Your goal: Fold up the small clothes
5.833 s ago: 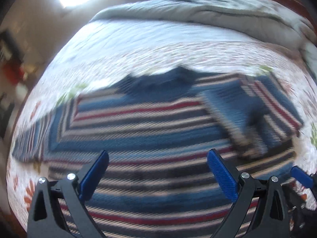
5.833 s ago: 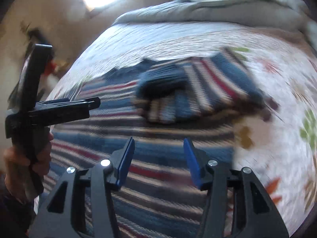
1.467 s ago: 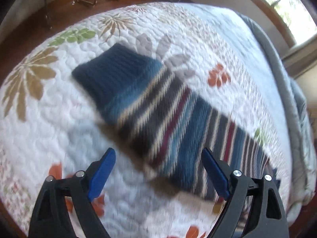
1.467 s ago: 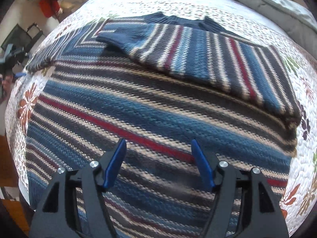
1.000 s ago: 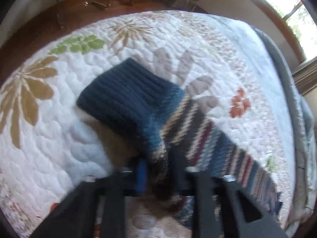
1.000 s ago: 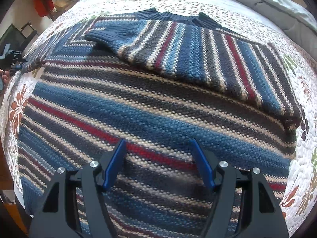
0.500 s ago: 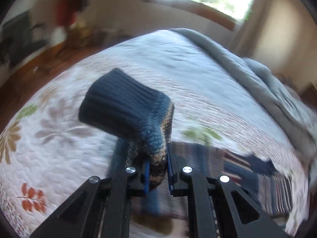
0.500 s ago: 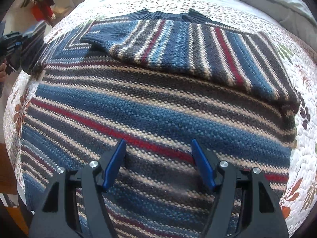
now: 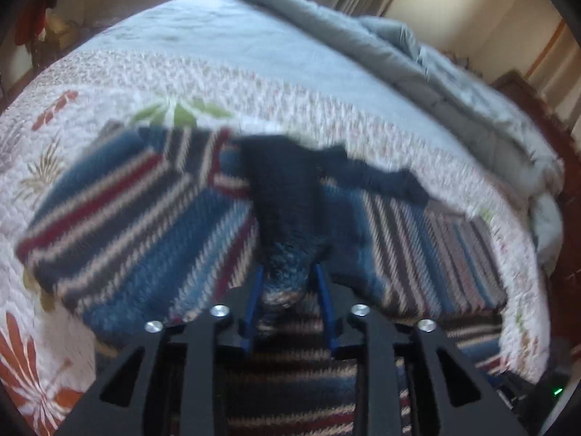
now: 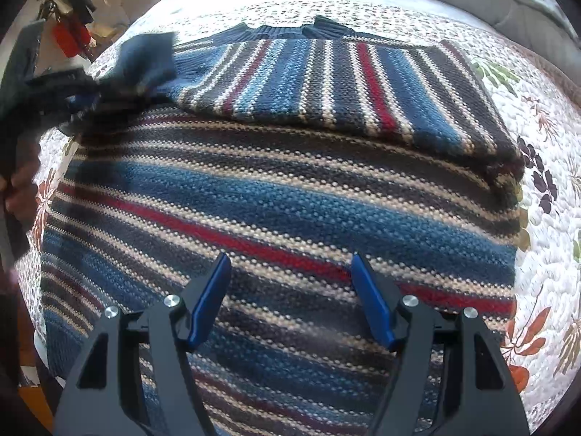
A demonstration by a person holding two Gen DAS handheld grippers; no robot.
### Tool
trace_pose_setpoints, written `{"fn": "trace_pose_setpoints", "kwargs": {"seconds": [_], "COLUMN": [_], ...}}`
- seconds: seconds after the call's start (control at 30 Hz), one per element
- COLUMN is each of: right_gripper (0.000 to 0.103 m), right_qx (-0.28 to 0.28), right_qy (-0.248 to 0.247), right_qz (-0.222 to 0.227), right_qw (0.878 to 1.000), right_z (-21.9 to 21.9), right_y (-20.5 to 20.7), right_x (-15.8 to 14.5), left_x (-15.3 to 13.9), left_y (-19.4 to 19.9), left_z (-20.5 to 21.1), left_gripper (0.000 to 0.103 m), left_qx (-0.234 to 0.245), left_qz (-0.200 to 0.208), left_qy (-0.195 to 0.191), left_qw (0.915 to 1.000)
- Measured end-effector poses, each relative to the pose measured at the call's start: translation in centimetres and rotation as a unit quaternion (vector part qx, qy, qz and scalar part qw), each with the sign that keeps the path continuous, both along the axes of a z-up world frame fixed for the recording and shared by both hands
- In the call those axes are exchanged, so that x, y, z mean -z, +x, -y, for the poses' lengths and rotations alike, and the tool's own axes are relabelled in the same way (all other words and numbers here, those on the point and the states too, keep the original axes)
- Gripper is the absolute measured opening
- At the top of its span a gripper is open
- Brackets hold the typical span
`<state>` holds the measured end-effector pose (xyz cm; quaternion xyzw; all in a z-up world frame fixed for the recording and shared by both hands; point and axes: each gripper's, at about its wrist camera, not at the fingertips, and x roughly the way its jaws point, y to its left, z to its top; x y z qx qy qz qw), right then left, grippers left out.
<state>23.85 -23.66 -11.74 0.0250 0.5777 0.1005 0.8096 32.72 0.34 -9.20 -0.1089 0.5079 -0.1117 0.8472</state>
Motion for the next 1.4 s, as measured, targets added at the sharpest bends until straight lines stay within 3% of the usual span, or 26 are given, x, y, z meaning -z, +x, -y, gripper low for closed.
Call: {"fn": "trace_pose_setpoints", "kwargs": {"seconds": [0.1,0.23,0.33,0.43,0.53,0.67,0.83,0.97,1.1,1.17,1.27,1.4], "right_gripper": [0.069,0.069,0.069,0.069,0.07,0.07,0.067,0.052,0.015,0.006,0.006,0.005], "right_qx": [-0.003,-0.009,-0.022,-0.03,-0.032,-0.041,-0.036,-0.023,-0.039,-0.047,-0.05,-0.056], "right_qy": [-0.009,-0.015,-0.011,0.002,0.044,0.062,0.067,0.114,0.126,0.131,0.162,0.168], "right_qz": [-0.003,-0.004,0.005,0.002,-0.022,-0.051,-0.076,-0.1,-0.091,-0.086,-0.091,-0.067], "right_qw": [1.0,1.0,1.0,1.0,0.998,0.996,0.994,0.988,0.987,0.987,0.981,0.982], "right_z": [0.1,-0.9,-2.3,-3.5,-5.0,-7.7,-9.6,-9.8,-10.5,-10.4,-9.5,-8.1], "right_y": [-0.2,0.5,1.2,2.2,3.9,7.2,10.1,11.5,11.4,11.3,11.2,11.0], "right_x": [0.1,-0.6,-1.9,-2.9,-3.1,-2.4,-0.8,0.9,0.4,0.1,-0.6,-2.7], "left_x": [0.2,-1.3,-2.2,-2.1,-1.8,-0.9,-0.9,-1.2,-1.3,-1.2,-0.8,-0.9], "left_y": [-3.0,-6.2,-6.9,-6.3,-5.9,-5.2,-4.7,-4.9,-5.0,-5.0,-4.9,-4.9], "left_z": [0.2,-1.2,-3.2,-5.5,-6.6,-6.5,-7.0,-8.6,-9.5,-9.6,-9.3,-9.4], "left_gripper": [0.06,0.062,0.074,0.075,0.075,0.076,0.081,0.083,0.085,0.086,0.086,0.086], "left_qx": [0.011,0.014,-0.018,-0.051,-0.084,-0.072,-0.087,-0.108,-0.128,-0.128,-0.126,-0.128], "left_qz": [-0.013,0.027,0.055,0.045,0.035,0.004,0.001,-0.006,-0.005,-0.008,-0.013,-0.008], "left_qy": [-0.003,0.01,0.05,0.063,0.106,0.117,0.133,0.103,0.096,0.088,0.101,0.105], "left_qw": [0.9999,0.9995,0.9971,0.9956,0.9902,0.9904,0.9872,0.9888,0.9871,0.9878,0.9869,0.9862]}}
